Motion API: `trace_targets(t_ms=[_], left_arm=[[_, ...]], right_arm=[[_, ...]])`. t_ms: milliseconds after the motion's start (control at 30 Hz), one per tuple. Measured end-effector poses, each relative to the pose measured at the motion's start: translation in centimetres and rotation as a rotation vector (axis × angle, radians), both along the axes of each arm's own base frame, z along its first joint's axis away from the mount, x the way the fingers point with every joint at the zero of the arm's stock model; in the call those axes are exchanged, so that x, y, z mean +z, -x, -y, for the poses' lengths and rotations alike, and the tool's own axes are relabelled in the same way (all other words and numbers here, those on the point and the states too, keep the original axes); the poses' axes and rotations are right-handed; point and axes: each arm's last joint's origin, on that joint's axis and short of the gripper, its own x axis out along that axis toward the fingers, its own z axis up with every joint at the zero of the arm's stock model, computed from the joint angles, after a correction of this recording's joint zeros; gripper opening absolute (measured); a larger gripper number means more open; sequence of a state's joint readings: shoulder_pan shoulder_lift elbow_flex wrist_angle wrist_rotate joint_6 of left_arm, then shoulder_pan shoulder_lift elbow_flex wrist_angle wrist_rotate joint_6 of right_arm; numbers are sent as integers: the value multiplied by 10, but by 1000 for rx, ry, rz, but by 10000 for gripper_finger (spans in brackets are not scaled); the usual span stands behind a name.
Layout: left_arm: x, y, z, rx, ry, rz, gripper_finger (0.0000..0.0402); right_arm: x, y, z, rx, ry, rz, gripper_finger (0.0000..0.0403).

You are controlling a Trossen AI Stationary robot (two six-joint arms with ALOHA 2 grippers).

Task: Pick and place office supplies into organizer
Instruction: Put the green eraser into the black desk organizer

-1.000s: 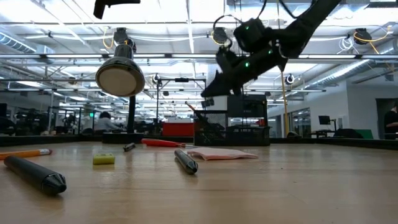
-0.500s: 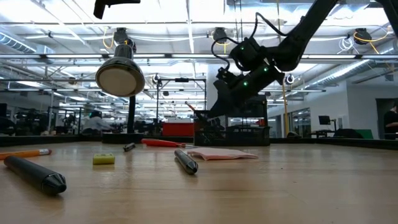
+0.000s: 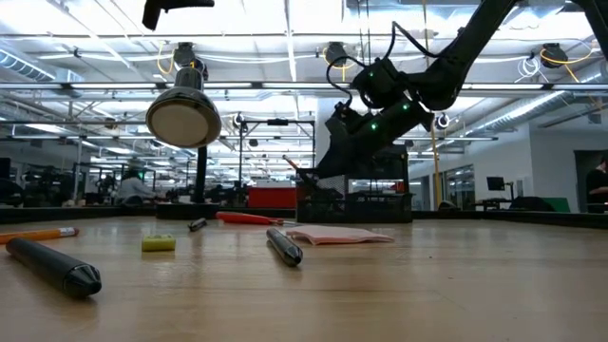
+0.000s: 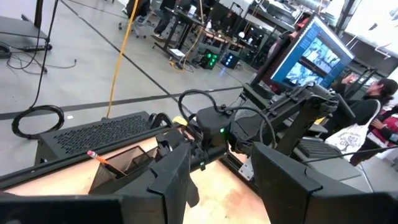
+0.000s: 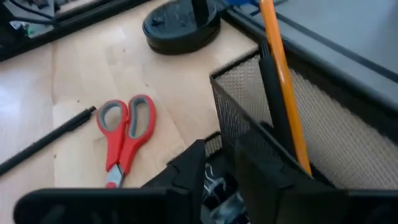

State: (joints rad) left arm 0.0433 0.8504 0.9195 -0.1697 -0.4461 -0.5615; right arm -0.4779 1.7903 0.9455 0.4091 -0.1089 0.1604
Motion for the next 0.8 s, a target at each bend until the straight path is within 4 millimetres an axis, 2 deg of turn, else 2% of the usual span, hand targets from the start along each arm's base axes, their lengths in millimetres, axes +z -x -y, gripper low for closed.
trace_targets(t_ms=[200,467,633,800], left_arm=[[-8,1,1,-16,55,-62,175],[-23,-8,7,-178,71,-200,175],[-38,-22,16,-311,23,-337,175],[-62,-40,24,-447,-28,-525,175]], right_arm=[[33,-1,-16,62,89,88,95],[84,13,-39,104,137,185,94],[99,16,-54,124,104,235,94],[99,12,-70,161,69,236,89]])
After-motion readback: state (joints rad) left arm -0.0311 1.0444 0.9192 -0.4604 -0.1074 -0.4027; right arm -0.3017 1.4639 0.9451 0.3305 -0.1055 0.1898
